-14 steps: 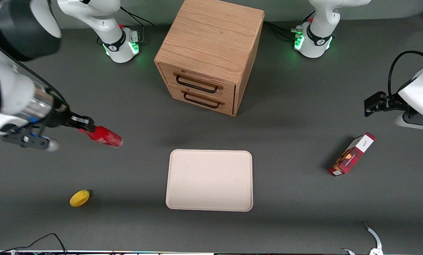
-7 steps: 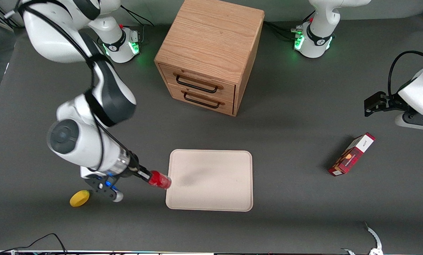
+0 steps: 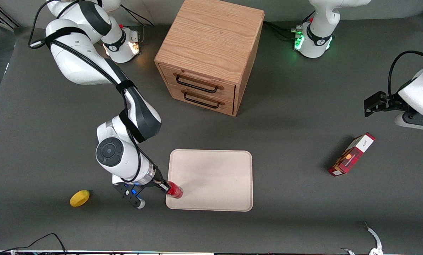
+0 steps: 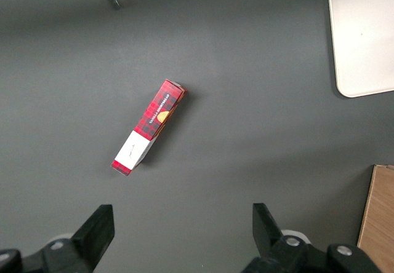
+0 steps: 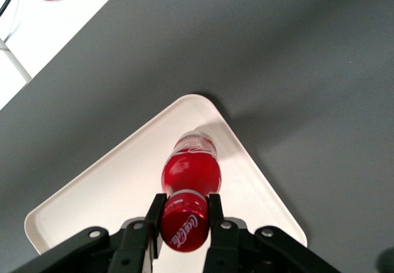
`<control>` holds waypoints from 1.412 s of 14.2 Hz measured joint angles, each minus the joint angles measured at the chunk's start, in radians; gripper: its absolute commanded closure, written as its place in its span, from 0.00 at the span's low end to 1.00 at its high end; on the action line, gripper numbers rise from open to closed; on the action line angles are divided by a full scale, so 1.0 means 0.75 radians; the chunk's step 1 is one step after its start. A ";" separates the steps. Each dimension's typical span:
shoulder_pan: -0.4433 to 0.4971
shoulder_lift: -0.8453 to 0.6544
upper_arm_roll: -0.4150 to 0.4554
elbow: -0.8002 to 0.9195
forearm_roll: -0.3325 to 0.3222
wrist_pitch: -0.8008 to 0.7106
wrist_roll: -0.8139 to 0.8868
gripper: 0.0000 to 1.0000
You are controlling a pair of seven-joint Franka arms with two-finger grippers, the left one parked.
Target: Place coke bottle on tray
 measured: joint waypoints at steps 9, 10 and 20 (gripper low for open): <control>-0.009 -0.057 0.049 0.081 -0.057 -0.175 -0.055 0.00; -0.020 -0.106 0.071 0.094 -0.070 -0.271 -0.111 0.00; -0.387 -0.866 0.075 -0.193 0.091 -0.992 -0.979 0.00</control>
